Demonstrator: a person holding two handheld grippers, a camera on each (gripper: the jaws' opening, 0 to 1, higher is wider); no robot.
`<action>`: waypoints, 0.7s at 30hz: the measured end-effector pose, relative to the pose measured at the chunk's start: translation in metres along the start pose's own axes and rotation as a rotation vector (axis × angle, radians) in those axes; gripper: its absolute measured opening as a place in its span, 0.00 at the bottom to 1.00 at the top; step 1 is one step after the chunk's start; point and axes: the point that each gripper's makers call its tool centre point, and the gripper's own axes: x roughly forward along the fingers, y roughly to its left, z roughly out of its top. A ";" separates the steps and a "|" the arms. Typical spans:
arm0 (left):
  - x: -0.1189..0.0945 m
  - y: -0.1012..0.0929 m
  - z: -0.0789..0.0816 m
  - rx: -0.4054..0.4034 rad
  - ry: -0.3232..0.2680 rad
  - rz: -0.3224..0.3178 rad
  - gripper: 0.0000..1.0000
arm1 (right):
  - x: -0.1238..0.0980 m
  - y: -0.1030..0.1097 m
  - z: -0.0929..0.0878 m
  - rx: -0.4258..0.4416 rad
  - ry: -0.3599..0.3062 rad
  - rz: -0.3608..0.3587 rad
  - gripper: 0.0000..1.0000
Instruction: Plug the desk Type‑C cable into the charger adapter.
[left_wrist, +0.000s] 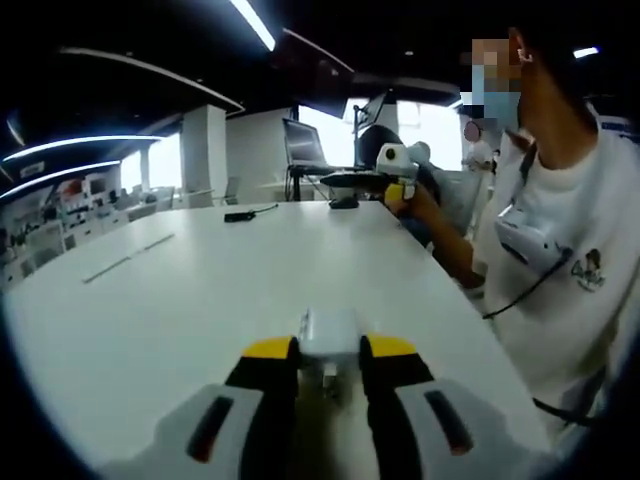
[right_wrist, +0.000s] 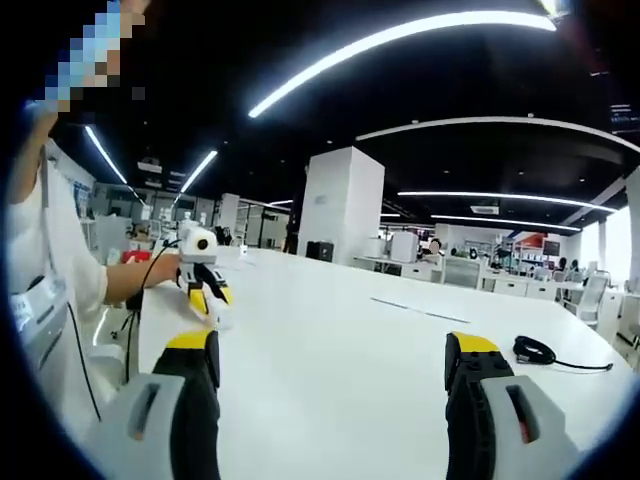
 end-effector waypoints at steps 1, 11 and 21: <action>0.001 0.000 0.000 -0.002 -0.002 0.001 0.25 | 0.000 -0.001 0.001 -0.004 0.002 -0.002 0.95; 0.003 -0.002 -0.001 -0.012 -0.010 0.007 0.25 | 0.006 -0.018 0.005 -0.012 0.038 -0.063 0.95; 0.005 -0.005 -0.001 -0.024 -0.040 0.008 0.25 | 0.006 -0.037 0.004 0.010 0.068 -0.107 0.95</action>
